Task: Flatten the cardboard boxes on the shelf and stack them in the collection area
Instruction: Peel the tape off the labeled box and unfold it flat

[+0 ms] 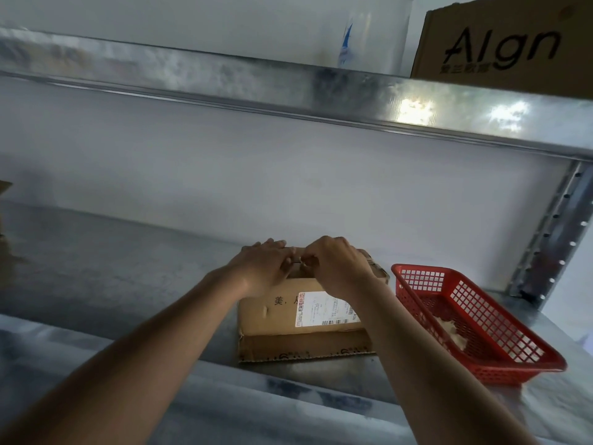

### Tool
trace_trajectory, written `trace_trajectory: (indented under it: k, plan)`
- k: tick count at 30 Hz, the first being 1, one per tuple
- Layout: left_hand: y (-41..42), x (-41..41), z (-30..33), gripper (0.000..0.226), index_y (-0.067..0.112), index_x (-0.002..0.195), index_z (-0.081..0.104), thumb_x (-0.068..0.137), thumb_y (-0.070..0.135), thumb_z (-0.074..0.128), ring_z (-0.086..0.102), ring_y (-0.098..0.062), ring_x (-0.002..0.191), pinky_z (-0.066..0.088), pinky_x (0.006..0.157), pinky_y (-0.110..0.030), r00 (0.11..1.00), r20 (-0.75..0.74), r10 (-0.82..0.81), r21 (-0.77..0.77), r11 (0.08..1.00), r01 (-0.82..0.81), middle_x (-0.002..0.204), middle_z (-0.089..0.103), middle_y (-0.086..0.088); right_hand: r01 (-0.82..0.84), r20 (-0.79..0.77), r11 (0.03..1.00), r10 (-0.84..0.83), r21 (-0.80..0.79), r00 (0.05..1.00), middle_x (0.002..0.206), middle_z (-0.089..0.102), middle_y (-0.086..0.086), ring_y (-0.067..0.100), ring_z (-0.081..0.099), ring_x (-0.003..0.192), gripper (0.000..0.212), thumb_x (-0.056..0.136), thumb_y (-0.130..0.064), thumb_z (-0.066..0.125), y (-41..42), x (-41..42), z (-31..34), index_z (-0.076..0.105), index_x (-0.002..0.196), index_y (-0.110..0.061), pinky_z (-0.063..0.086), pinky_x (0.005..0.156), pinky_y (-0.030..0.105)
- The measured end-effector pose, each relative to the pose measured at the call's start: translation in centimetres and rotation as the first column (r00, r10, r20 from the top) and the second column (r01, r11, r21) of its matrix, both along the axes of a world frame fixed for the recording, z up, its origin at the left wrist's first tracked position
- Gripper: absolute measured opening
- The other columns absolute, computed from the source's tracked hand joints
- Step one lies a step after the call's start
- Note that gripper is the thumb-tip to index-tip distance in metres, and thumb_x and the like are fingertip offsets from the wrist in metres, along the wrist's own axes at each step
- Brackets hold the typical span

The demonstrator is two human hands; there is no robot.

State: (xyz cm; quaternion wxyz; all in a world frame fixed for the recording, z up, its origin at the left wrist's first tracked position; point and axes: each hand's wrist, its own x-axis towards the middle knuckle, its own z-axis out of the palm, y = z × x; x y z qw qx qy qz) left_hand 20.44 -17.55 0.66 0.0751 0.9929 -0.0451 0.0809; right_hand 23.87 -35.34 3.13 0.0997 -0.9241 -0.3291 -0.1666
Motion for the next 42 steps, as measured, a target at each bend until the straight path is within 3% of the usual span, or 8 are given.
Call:
trace_trajectory:
  k: [8,12,14,21,28,32,36,42]
  plan:
    - [0.0,-0.2,0.1,0.045,0.030,0.154,0.043,0.112,0.035,0.026,0.040,-0.027,0.142,0.032,0.114,-0.044,1.000,0.017,-0.017,-0.023,1.000,0.018,0.158,0.042,-0.005,0.059,-0.101,0.933,-0.024,0.354,0.995,0.096,0.078,-0.003,0.014,0.072,0.086,0.035,0.086,0.006,0.069,0.3,0.3,-0.4,0.079,0.107,-0.021,0.063,0.075,0.038]
    - [0.1,-0.2,0.1,0.042,0.030,0.146,0.050,0.112,0.035,0.026,0.048,-0.023,0.129,0.037,0.106,-0.042,0.999,0.037,-0.020,-0.040,0.999,0.022,0.145,0.051,-0.005,0.062,-0.173,0.866,0.029,0.496,0.985,0.088,0.074,-0.010,0.003,0.069,0.080,0.028,0.083,-0.007,0.079,0.5,0.1,-0.5,0.079,0.108,-0.021,0.051,0.063,0.007]
    - [0.1,-0.2,0.0,0.041,0.032,0.147,0.050,0.112,0.034,0.027,0.049,-0.023,0.127,0.038,0.105,-0.042,0.998,0.050,-0.026,-0.065,0.997,0.029,0.143,0.052,-0.004,0.065,-0.193,0.842,0.047,0.536,0.980,0.084,0.072,-0.013,0.000,0.068,0.075,0.025,0.081,-0.009,0.081,0.6,0.0,-0.6,0.079,0.103,-0.020,0.044,0.056,0.003]
    - [0.6,-0.2,-0.1,0.049,0.026,0.159,0.038,0.112,0.034,0.027,0.035,-0.024,0.149,0.026,0.121,-0.041,0.999,0.040,-0.027,-0.112,0.993,0.031,0.165,0.036,-0.003,0.177,-0.129,0.739,-0.122,0.651,0.984,0.082,0.074,-0.011,0.005,0.068,0.080,0.020,0.077,-0.007,0.082,-1.6,0.5,-0.4,0.080,0.092,-0.021,0.052,0.066,0.015]
    - [0.8,0.2,-0.5,0.049,0.026,0.160,0.037,0.112,0.034,0.029,0.029,-0.024,0.153,0.023,0.125,-0.039,0.999,0.040,-0.037,-0.121,0.992,0.041,0.168,0.030,-0.002,0.133,0.094,0.911,-0.183,0.389,0.979,0.118,0.065,0.013,0.025,0.066,0.096,0.023,0.093,0.005,0.065,-4.2,1.4,-0.6,0.078,0.107,-0.008,0.058,0.079,0.028]
    - [0.7,0.2,-0.5,0.048,0.026,0.159,0.038,0.112,0.033,0.029,0.030,-0.023,0.152,0.024,0.125,-0.039,0.998,0.050,-0.029,-0.120,0.992,0.035,0.167,0.032,-0.002,0.074,0.000,0.945,-0.078,0.320,0.997,0.122,0.067,0.007,0.018,0.064,0.099,0.021,0.095,-0.002,0.066,-3.8,1.3,-0.9,0.080,0.108,-0.011,0.049,0.075,0.014]
    - [0.7,0.1,-0.4,0.048,0.025,0.157,0.041,0.111,0.032,0.030,0.034,-0.023,0.150,0.026,0.122,-0.038,0.998,0.054,-0.025,-0.124,0.992,0.032,0.165,0.035,-0.002,0.150,-0.164,0.932,-0.100,0.331,0.981,0.114,0.074,0.000,0.017,0.068,0.086,0.030,0.100,-0.013,0.054,-3.6,1.4,-1.1,0.080,0.113,-0.022,0.063,0.074,0.043]
    - [0.2,-0.4,0.2,0.047,0.025,0.155,0.044,0.111,0.031,0.030,0.043,-0.025,0.142,0.034,0.117,-0.041,0.999,0.037,-0.026,-0.120,0.992,0.030,0.158,0.045,-0.002,0.101,-0.159,0.870,-0.026,0.483,0.987,0.115,0.075,-0.002,0.015,0.069,0.102,0.027,0.098,-0.015,0.069,-3.8,1.0,-1.0,0.075,0.122,-0.024,0.062,0.084,0.040]
